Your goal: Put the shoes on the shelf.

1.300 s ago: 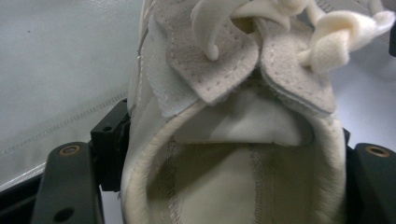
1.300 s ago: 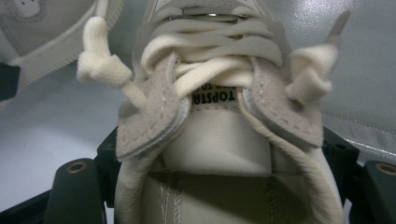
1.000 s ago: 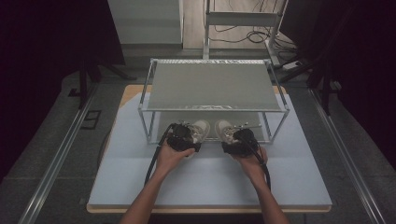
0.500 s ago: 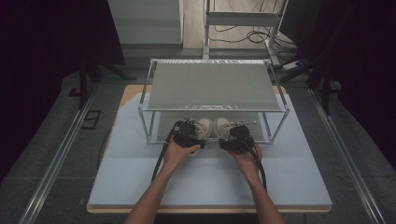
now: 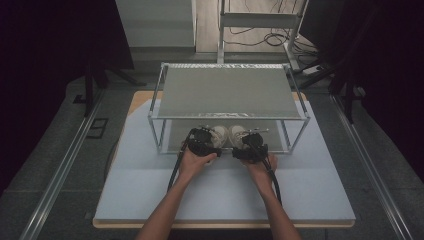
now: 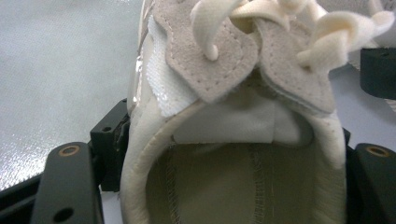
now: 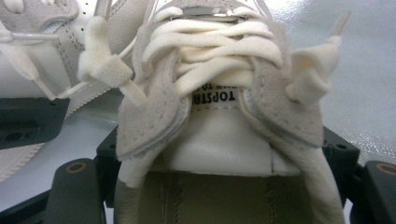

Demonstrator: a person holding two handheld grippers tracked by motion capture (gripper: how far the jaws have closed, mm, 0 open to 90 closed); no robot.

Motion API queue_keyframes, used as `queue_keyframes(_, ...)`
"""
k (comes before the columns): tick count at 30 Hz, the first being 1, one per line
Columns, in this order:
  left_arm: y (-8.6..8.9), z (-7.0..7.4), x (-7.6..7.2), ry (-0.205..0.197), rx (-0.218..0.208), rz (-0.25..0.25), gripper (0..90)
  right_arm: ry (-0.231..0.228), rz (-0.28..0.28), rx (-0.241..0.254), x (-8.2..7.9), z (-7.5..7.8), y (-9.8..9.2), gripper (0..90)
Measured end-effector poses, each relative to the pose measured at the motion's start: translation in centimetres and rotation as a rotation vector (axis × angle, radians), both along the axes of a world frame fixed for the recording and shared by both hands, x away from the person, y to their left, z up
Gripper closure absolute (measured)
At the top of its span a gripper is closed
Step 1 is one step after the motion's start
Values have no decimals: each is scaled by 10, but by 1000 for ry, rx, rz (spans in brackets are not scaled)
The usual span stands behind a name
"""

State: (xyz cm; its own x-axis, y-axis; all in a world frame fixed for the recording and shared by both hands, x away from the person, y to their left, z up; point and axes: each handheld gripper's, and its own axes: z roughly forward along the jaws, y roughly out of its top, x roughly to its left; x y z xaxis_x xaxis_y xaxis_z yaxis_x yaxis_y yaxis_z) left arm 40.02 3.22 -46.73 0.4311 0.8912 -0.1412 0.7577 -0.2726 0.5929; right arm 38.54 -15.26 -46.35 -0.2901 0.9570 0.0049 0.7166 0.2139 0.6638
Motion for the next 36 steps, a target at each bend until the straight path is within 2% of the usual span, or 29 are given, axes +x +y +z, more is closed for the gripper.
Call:
queue_keyframes(7,-5,-1,2,3,11,26,262,-3,-5,-2,4,-5,1,257)
queue_keyframes(8,-2,1,3,20,61,2,262,-3,-5,-2,4,-5,1,257)
queue_keyframes(9,-5,0,3,24,41,18,258,-2,-7,-9,5,-6,0,253)
queue_keyframes(12,-5,0,4,26,48,17,250,9,5,-19,7,-9,0,239)
queue_keyframes(13,-5,0,4,35,63,16,248,5,6,-17,6,-9,0,239)
queue_keyframes(17,-3,1,4,37,39,9,216,-6,5,9,5,-6,1,230)
queue_keyframes(18,-5,0,2,20,-12,31,215,-6,4,18,4,-5,1,222)
queue_keyframes(19,-4,1,1,10,-20,24,207,-10,13,14,3,-5,0,212)
queue_keyframes(20,-4,1,1,10,-20,24,203,-10,13,14,3,-5,0,212)
queue_keyframes(21,1,3,-1,-11,-10,-15,196,-17,13,27,0,-2,0,200)
queue_keyframes(23,5,5,-4,-19,4,-50,185,-23,8,35,-4,1,0,192)
queue_keyframes(27,17,11,-14,-55,-2,-78,179,-59,24,54,-15,6,-5,191)
queue_keyframes(30,25,14,-24,-73,-16,-101,177,-90,43,76,-25,12,-11,203)
queue_keyframes(33,29,18,-37,-78,-61,-68,183,-123,69,85,-37,17,-15,232)
queue_keyframes(36,38,21,-50,-108,-82,-83,209,-147,93,102,-48,22,-19,272)
